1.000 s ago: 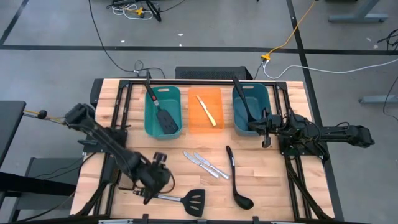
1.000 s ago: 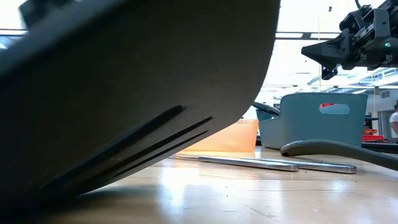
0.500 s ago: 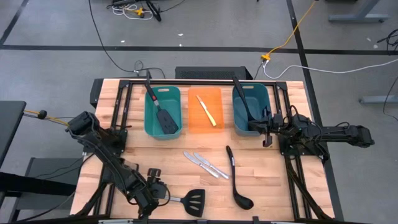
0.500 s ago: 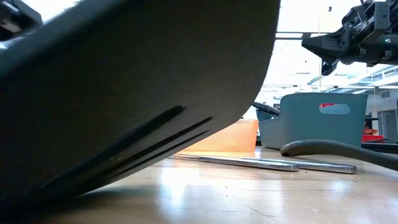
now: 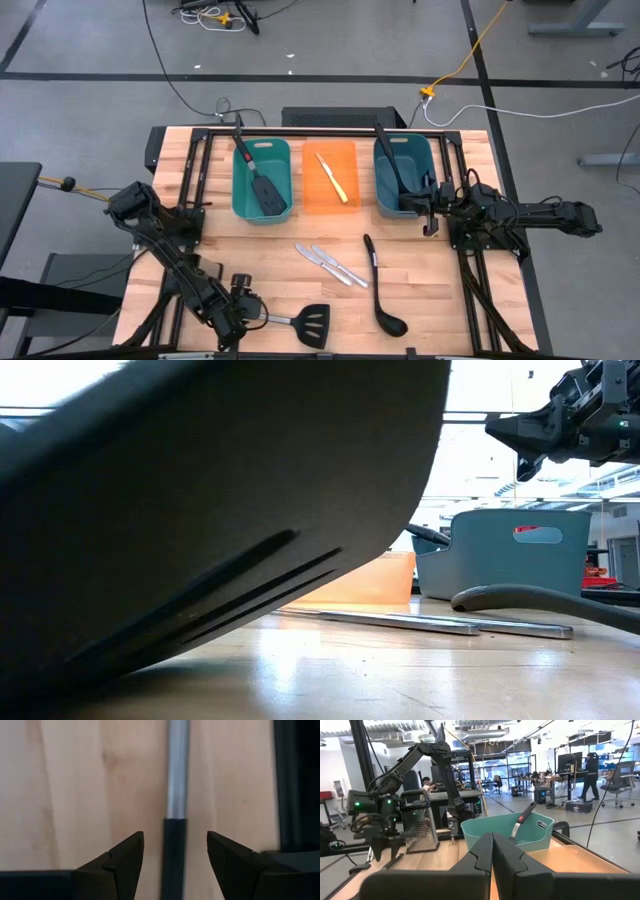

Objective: Pick & Place Kitchen Items
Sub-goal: Put the black spatula into the green bin

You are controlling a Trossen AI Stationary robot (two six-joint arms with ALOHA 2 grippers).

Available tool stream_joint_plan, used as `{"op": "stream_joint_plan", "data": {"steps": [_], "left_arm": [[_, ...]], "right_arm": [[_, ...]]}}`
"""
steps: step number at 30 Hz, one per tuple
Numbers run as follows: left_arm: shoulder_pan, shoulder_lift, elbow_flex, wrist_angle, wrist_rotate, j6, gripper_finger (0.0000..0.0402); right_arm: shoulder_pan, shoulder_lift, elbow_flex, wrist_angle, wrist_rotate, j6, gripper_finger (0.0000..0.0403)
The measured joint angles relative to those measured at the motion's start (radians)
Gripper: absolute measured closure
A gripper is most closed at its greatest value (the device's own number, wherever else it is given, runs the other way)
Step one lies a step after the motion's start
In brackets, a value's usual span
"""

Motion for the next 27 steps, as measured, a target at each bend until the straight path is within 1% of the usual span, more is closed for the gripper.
{"op": "stream_joint_plan", "data": {"steps": [5,8,10,12,19,22,27], "left_arm": [[-0.003,0.028,0.002,0.005,-0.005,0.026,0.0177],[-0.003,0.060,-0.001,-0.011,0.010,0.043,0.0177],[-0.003,0.088,0.000,0.011,0.039,0.050,0.0177],[-0.003,0.105,0.004,0.009,0.036,0.061,0.0177],[-0.002,0.103,0.003,0.010,0.025,0.069,0.0183],[-0.001,0.103,0.002,0.005,0.028,0.081,0.0213],[-0.001,0.102,0.001,-0.005,0.026,0.105,0.0306]], "right_arm": [[0.000,0.001,0.000,0.007,0.000,0.000,0.0392],[0.000,0.003,0.000,0.007,0.000,0.000,0.0392],[0.000,0.003,0.000,0.008,0.000,0.000,0.0392],[0.000,0.005,0.000,0.007,0.000,0.000,0.0392],[0.000,0.009,0.000,0.009,0.000,0.000,0.0392],[0.000,0.010,0.000,0.009,0.000,0.000,0.0392],[0.000,0.010,0.000,0.009,0.000,0.000,0.0392]]}}
